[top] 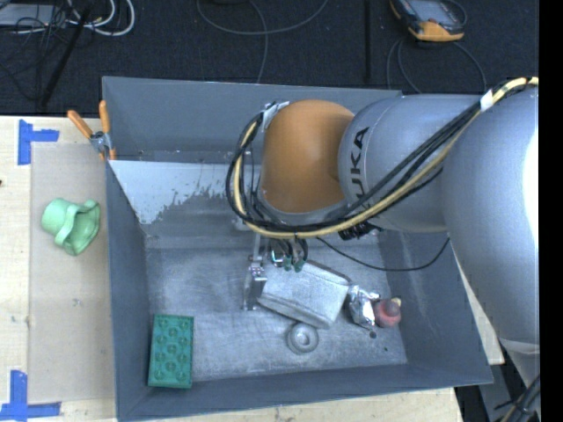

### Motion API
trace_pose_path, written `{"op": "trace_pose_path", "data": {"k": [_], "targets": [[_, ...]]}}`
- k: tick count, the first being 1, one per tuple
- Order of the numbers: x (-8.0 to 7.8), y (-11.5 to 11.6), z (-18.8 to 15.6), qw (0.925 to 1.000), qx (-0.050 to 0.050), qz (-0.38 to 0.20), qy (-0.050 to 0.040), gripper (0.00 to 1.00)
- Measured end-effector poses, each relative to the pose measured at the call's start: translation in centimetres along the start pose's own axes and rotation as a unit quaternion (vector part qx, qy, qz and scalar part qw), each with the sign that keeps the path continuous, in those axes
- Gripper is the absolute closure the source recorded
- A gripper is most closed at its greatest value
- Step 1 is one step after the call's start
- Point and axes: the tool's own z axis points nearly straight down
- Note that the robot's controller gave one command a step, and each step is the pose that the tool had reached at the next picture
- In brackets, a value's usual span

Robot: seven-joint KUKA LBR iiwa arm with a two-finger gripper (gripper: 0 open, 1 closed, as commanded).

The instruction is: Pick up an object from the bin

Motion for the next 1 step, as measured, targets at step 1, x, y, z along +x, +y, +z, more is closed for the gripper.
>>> {"op": "trace_pose_path", "data": {"k": [1], "targets": [[4.18,-6.43,6.2,0.9981,-0.001,-0.062,-0.0071,0.0]]}}
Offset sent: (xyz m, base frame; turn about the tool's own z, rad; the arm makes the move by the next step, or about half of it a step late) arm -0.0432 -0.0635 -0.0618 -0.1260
